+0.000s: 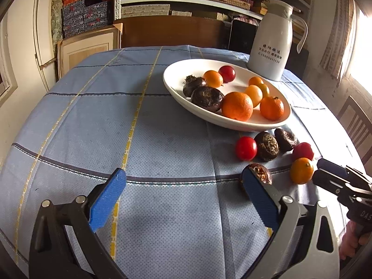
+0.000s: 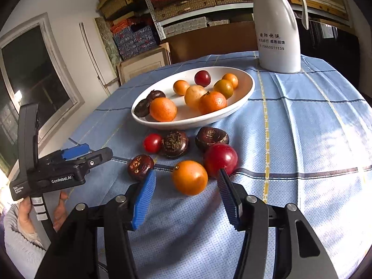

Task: Organize fruits
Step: 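Grasp a wrinkled passion fruit with the left tool while the right tool grasps an orange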

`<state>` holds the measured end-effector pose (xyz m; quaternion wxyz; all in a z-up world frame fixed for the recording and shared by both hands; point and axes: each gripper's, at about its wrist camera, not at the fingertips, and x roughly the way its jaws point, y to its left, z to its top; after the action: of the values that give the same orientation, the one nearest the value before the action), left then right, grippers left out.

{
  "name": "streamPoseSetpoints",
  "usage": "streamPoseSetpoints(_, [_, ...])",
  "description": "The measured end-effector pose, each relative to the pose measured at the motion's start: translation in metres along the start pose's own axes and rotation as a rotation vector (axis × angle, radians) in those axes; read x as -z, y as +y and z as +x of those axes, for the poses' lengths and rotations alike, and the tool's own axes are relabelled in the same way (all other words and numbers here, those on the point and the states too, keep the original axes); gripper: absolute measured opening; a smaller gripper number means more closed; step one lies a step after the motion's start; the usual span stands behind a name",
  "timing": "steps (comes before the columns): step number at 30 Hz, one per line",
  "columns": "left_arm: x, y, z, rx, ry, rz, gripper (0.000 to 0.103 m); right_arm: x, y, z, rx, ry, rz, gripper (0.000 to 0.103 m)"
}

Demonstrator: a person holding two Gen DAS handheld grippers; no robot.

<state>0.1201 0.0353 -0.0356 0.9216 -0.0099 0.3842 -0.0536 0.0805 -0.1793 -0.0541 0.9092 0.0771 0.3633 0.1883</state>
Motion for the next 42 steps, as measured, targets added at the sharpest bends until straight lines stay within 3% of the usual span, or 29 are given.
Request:
streamPoseSetpoints(6, [0.0,-0.008,-0.002,-0.01,-0.01,0.039,0.098,0.001,-0.005,0.017,-0.012,0.072,0.049,0.051])
streamPoseSetpoints(14, [0.001,-0.012,-0.001,-0.016,-0.002,0.057,0.098,-0.002,-0.002,0.029,-0.029,0.096,0.072,0.05])
streamPoseSetpoints(17, [0.001,-0.014,0.001,-0.015,0.003,0.064,0.098,-0.003,-0.005,0.031,-0.034,0.097,0.09,0.038])
streamPoseSetpoints(21, [0.002,-0.019,0.0,0.007,0.003,0.088,0.098,-0.003,-0.012,0.025,-0.056,0.074,0.117,0.038])
streamPoseSetpoints(26, [0.007,-0.046,-0.001,0.029,0.003,0.191,0.098,-0.006,-0.025,0.009,-0.052,0.001,0.175,0.038])
streamPoseSetpoints(30, [0.01,-0.071,0.002,-0.027,-0.017,0.296,0.098,-0.008,-0.034,0.006,-0.038,-0.02,0.214,0.038])
streamPoseSetpoints(34, [0.007,-0.088,0.017,-0.072,0.012,0.358,0.098,-0.008,-0.034,0.006,-0.038,-0.019,0.215,0.038])
streamPoseSetpoints(37, [0.004,-0.087,0.029,-0.097,0.059,0.348,0.098,-0.008,-0.034,0.007,-0.039,-0.019,0.216,0.038])
streamPoseSetpoints(42, [-0.003,-0.049,0.036,-0.092,0.114,0.192,0.098,-0.006,-0.035,0.009,-0.039,-0.008,0.226,0.038])
